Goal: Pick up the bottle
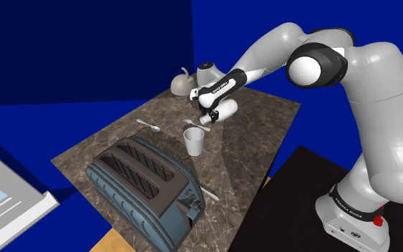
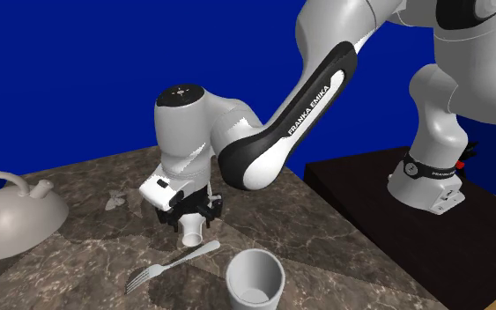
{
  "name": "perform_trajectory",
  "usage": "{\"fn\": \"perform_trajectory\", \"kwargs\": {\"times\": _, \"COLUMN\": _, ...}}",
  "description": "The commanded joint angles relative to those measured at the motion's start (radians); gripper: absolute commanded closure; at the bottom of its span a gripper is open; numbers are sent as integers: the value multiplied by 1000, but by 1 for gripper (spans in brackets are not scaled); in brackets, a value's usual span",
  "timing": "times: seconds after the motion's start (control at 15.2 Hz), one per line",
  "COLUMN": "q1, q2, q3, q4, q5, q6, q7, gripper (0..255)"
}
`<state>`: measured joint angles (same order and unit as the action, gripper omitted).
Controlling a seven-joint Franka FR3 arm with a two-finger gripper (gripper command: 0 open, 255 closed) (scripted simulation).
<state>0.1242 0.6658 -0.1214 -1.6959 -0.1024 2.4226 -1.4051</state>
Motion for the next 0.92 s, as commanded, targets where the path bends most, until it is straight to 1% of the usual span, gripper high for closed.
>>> {"fn": "perform_trajectory", "kwargs": {"times": 0.0, "q1": 0, "q2": 0, "q3": -1, "q4": -1, "q5": 0, "q6": 0, "q7": 0, "gripper": 255}}
{"fn": "perform_trajectory", "kwargs": {"times": 0.33, "q1": -1, "q2": 1, "q3": -1, "q4": 3, "q5": 0, "q6": -3, "q7": -1, "gripper": 255}}
{"fn": "perform_trajectory", "kwargs": {"times": 0.86, "q1": 1, "q2": -69, "q3": -2, "q4": 5, "q5": 0, "q6": -75, "q7": -10, "gripper": 255}}
